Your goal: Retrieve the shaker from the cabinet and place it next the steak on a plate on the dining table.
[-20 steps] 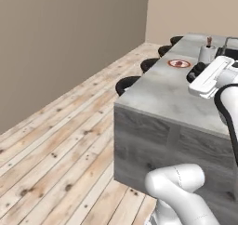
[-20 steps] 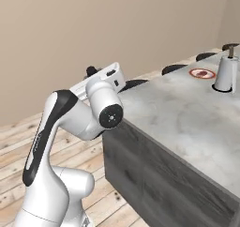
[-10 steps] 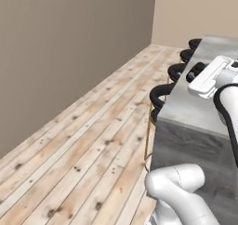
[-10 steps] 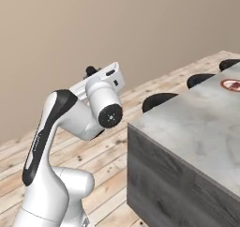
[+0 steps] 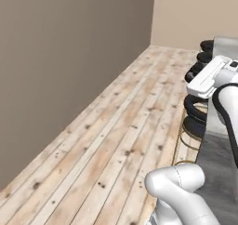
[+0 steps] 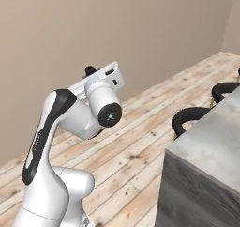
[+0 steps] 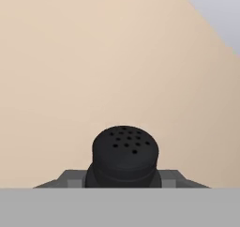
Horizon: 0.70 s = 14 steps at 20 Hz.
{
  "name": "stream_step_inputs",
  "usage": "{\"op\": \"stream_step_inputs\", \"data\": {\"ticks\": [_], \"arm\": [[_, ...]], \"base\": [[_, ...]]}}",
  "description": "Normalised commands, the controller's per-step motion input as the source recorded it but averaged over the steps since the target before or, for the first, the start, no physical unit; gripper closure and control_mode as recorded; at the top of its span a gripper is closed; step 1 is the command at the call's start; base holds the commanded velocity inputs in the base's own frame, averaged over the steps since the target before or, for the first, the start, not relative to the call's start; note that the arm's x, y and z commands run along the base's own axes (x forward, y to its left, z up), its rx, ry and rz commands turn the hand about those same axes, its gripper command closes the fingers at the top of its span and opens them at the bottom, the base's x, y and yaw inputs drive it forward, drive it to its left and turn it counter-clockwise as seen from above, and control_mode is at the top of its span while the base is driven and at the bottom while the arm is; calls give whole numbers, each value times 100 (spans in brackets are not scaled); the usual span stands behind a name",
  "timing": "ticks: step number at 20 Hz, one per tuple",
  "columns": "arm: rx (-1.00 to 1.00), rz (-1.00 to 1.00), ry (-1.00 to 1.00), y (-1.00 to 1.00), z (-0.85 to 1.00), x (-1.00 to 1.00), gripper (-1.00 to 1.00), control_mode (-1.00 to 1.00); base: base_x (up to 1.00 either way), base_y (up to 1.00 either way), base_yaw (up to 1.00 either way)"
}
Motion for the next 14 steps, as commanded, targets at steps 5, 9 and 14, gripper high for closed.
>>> {"op": "stream_step_inputs", "data": {"ticks": [5,9,14], "arm": [[0,0,0,0,0,0,100,100],[0,0,0,0,0,0,100,100],[0,0,0,0,0,0,100,100]], "base": [[100,95,-62],[100,84,-72],[100,86,-71]]}}
